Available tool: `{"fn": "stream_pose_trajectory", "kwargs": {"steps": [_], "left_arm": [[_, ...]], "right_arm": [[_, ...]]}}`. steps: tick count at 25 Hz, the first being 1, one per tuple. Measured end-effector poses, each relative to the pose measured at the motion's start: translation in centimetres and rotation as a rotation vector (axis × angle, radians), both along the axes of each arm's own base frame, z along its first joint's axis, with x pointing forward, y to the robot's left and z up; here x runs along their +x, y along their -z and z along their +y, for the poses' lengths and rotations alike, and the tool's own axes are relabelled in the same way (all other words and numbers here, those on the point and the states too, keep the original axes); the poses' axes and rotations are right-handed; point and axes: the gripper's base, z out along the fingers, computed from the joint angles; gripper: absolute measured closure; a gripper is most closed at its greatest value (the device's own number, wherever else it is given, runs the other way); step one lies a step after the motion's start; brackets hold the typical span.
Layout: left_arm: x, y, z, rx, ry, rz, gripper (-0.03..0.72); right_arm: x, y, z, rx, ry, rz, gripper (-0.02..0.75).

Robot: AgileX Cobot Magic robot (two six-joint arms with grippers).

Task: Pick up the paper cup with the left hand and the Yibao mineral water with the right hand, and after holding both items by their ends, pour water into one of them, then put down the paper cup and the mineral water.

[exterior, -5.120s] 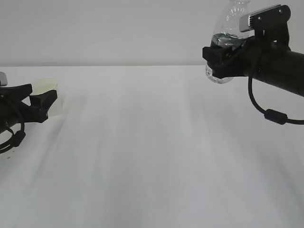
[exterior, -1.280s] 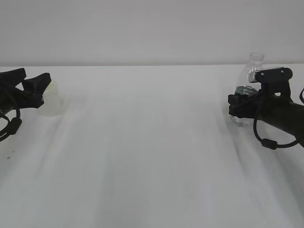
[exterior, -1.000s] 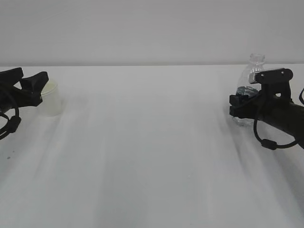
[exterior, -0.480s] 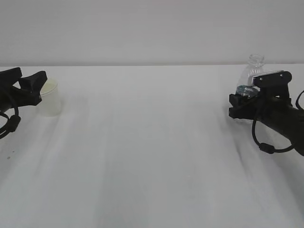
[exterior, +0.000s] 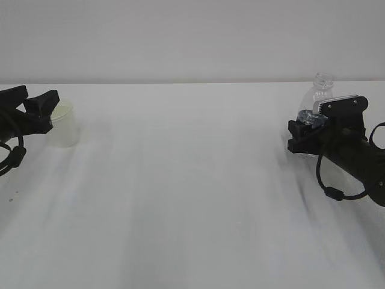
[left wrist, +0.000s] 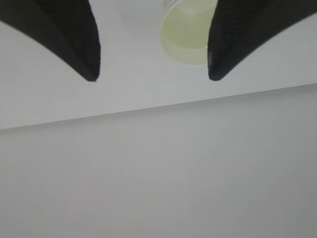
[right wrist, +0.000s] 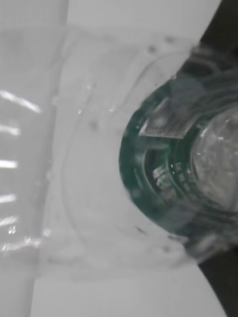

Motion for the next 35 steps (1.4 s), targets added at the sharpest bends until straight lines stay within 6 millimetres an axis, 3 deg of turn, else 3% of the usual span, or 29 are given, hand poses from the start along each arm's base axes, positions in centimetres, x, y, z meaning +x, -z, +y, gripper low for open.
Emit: {"fn": "stream_pose_trajectory", "kwargs": {"steps": [11,20,35], "left_arm": [[0.0,0.0,0.0,0.0,0.0,0.0,0.206],[0.0,0.0,0.0,0.0,0.0,0.0,0.206],[0.0,0.0,0.0,0.0,0.0,0.0,0.212]], "right_arm": [[0.0,-0.1,0.1,-0.004,-0.008,-0.016,0.296],[0.3,-1.1,0.2,0.013,-0.016,-0.116,0.154],[-0.5,-0.8,0.2,0.02,-0.015,-0.117,0.153]]}}
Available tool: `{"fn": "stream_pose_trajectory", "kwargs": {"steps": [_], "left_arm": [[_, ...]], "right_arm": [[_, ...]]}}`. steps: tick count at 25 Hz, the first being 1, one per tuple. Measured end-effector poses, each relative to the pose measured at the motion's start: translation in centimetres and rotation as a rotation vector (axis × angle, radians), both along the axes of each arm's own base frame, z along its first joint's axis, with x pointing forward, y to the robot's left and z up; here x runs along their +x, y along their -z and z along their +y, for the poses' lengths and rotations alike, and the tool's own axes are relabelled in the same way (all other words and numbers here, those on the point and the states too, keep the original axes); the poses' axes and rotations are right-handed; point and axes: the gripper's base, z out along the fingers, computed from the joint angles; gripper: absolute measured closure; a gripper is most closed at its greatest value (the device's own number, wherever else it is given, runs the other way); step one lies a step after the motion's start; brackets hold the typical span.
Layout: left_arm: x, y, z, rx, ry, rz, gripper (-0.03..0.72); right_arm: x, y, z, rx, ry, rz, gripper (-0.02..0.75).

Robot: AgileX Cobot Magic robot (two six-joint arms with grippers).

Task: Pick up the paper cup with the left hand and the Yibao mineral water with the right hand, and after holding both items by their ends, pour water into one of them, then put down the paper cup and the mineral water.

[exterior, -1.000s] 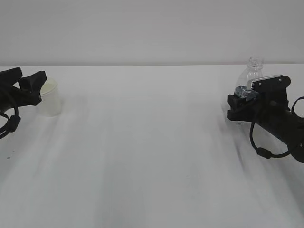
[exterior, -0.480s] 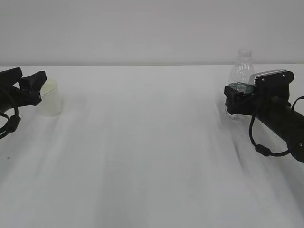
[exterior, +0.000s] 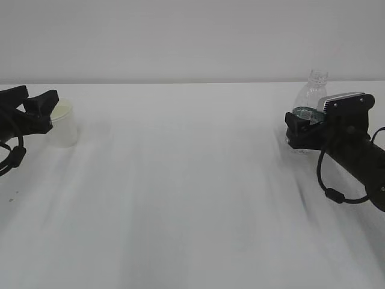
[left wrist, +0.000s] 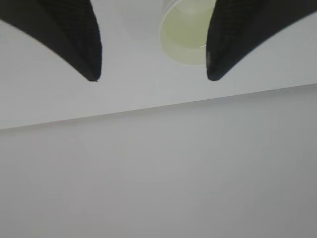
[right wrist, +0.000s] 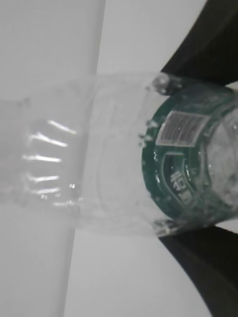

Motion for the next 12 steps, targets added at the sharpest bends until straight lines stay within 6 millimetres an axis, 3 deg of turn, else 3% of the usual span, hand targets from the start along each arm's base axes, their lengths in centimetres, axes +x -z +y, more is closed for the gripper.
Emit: {"fn": "stream_pose_trajectory", "kwargs": {"steps": [7,12], "left_arm": [[0.0,0.0,0.0,0.0,0.0,0.0,0.214],[0.0,0.0,0.0,0.0,0.0,0.0,0.214]], "right_arm": [[-1.0,0.5,0.0,0.002,0.002,0.03,0.153],[-1.4,-0.5,0.0,0.0,0.002,0.015,0.153]]}}
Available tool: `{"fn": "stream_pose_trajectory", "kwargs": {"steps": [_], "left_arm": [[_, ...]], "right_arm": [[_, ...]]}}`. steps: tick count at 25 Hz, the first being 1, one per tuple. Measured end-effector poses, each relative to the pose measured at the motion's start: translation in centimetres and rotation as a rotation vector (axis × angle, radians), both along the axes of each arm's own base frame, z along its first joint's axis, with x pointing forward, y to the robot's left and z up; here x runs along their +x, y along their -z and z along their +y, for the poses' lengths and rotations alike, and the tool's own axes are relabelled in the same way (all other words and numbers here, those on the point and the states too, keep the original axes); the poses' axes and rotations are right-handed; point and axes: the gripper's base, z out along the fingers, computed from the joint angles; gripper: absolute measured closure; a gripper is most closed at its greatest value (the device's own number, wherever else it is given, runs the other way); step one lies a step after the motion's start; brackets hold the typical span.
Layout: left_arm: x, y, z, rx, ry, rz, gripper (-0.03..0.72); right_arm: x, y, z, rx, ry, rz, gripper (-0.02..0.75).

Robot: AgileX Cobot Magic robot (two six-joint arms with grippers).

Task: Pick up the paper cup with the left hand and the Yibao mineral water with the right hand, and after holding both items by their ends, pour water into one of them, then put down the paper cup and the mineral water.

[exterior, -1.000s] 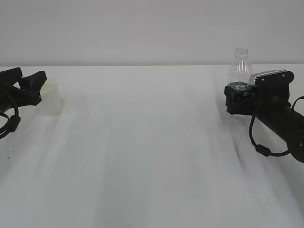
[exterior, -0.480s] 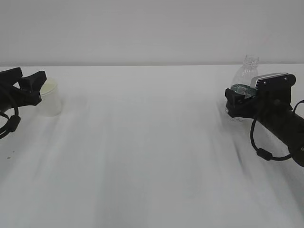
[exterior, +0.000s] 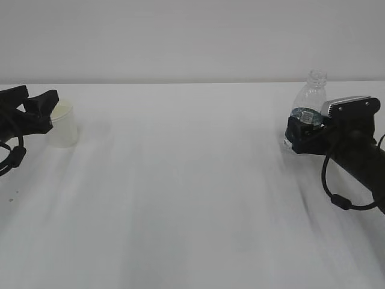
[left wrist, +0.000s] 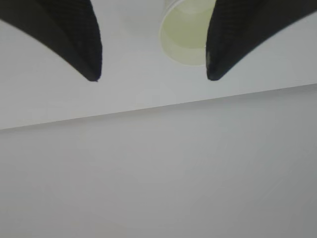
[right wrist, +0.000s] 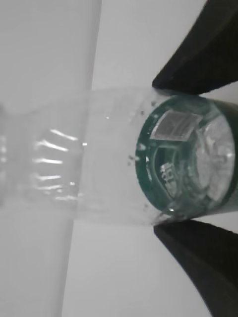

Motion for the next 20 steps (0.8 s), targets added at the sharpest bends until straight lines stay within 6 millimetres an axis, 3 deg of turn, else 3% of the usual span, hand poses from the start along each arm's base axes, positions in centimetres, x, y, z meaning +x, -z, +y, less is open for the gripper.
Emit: {"fn": "stream_pose_trajectory", "kwargs": {"steps": [6,13,20], "left_arm": [[0.0,-0.3,0.0,0.0,0.0,-0.009,0.214],[-0.4,-2.8,0.0,0.039,0.0,-0.097,0.214],[-0.8,-4.0,0.0,0.044,-0.002,-0.129,0.214]], "right_arm": [[-0.3,-0.8,0.0,0.001,0.0,-0.017,0.153],[-1.5,-0.8,0.0,0.001,0.0,0.007,0.153],[-2.5,-0.8,0.1,-0.003,-0.016,0.027,0.153]]}}
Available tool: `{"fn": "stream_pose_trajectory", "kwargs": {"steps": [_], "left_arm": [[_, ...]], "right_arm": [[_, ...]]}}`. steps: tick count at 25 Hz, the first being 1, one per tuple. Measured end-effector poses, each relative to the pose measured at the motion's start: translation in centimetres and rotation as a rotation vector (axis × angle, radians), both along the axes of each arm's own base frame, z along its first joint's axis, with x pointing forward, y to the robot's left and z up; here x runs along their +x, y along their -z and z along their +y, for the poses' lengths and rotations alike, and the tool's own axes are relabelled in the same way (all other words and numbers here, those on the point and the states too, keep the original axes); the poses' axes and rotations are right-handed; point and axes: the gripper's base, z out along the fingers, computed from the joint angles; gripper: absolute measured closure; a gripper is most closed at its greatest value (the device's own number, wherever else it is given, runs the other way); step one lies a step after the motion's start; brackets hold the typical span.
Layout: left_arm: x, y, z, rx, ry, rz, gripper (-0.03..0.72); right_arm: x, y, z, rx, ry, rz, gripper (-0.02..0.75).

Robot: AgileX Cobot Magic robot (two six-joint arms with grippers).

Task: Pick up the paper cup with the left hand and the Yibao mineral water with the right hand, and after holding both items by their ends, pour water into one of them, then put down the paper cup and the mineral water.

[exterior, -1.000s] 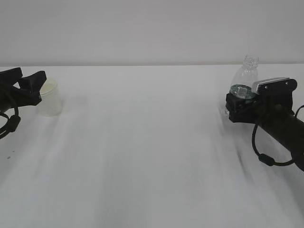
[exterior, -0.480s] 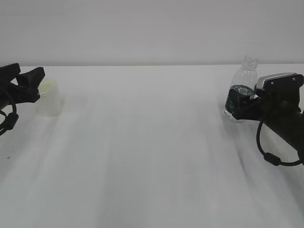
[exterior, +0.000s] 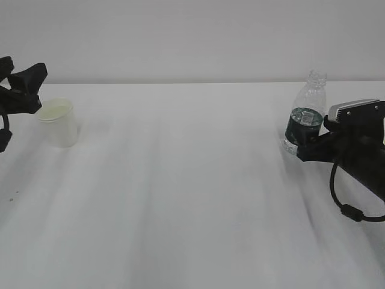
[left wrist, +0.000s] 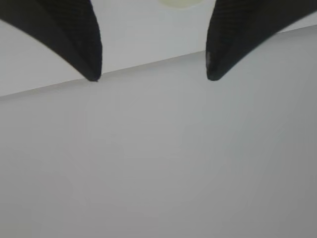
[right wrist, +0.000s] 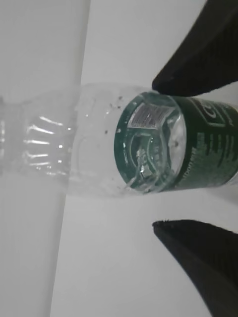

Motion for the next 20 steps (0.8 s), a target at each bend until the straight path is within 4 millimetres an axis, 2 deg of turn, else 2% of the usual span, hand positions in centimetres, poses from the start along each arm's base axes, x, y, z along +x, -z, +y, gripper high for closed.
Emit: {"fn": "stream_pose_trajectory", "kwargs": {"steps": [20], "left_arm": [[-1.2,-2.8,0.3,0.047,-0.028,0.053,0.214]], "right_arm": [[-3.3,-2.8,0.0,-0.001,-0.007,-0.024,0.153]]}}
